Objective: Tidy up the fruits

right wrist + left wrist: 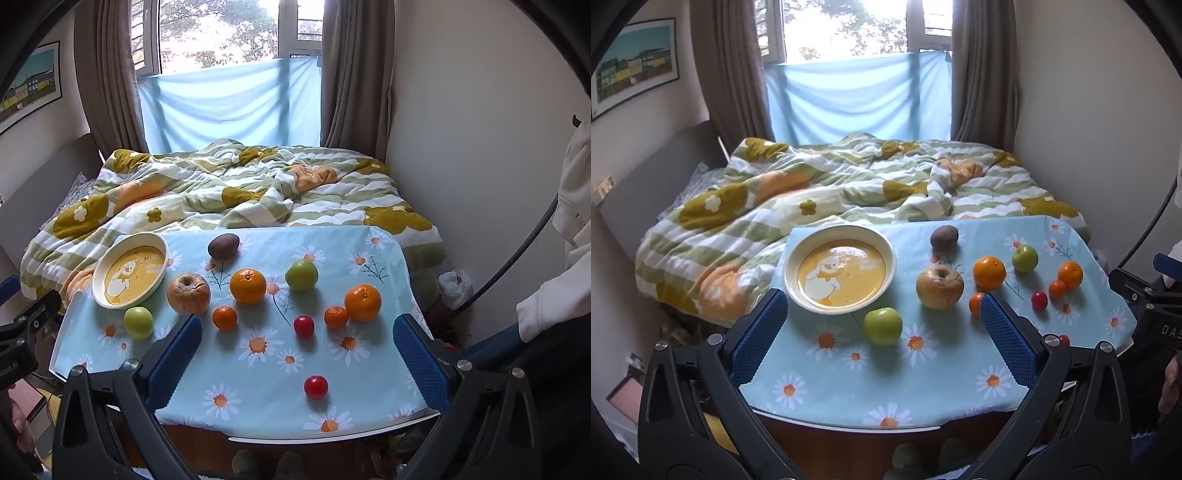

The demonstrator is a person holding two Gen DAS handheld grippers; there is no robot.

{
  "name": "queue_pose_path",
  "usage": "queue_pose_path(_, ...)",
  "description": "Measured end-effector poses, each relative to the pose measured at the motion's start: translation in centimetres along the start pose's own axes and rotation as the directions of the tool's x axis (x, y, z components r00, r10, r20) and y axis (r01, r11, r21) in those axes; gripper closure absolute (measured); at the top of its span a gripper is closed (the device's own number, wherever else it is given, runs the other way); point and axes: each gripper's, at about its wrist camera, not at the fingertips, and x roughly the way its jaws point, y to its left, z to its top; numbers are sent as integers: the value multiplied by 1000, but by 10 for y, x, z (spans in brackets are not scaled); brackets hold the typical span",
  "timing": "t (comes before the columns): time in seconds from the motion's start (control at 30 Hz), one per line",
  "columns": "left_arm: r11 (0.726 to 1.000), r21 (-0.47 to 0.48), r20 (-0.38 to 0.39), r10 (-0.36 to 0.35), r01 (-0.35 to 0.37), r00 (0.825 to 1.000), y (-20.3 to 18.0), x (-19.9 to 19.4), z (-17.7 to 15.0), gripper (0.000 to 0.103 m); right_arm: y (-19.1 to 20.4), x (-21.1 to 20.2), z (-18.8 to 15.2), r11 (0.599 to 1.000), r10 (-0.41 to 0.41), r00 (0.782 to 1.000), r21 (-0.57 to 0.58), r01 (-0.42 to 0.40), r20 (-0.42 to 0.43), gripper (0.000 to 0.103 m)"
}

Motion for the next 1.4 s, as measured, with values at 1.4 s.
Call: queue_pose_path(1.4,1000,-6,14,3,-3,1000,-2,-5,3,0,-1,-4,1,1000,1,1000,-11,-1,26,0)
